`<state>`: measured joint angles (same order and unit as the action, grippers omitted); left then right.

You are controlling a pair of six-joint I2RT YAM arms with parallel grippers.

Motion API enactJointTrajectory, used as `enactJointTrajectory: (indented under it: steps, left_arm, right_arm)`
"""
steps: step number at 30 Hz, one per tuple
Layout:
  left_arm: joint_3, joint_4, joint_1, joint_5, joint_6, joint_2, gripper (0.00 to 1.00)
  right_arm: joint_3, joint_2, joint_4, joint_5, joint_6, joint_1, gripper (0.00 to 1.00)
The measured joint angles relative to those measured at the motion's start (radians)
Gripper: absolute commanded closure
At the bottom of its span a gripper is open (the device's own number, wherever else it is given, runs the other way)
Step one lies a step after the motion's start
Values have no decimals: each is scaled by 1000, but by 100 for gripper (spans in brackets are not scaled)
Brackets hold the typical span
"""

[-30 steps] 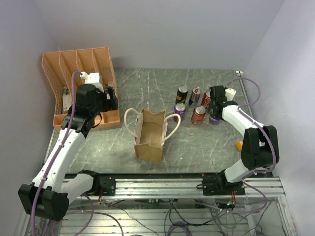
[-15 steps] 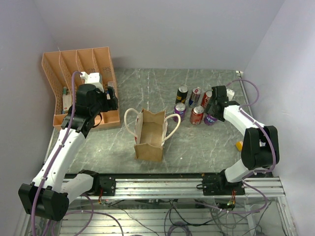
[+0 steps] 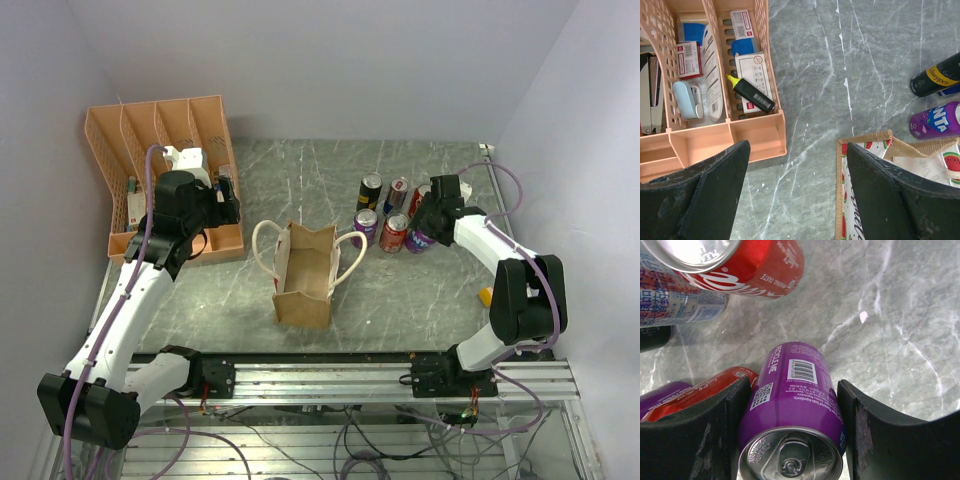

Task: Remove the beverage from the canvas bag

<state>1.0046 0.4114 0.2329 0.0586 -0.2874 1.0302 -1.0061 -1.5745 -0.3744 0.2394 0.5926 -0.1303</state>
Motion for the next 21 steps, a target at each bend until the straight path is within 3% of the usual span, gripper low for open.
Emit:
enactJointTrajectory:
  steps: [4, 6, 13, 21]
  left_arm:
    - [0, 0, 0, 0, 0, 0, 11]
    - [0, 0, 0, 0, 0, 0, 11]
    - [0, 0, 0, 0, 0, 0, 11]
    - [0, 0, 0, 0, 0, 0, 11]
  right_arm:
    - [1, -5, 15, -28, -3, 0, 67]
    - [1, -6, 19, -27, -9, 0, 58]
    - [-7, -12, 18, 3, -45, -2, 44]
    - [-32, -35, 5, 34, -100, -11, 36]
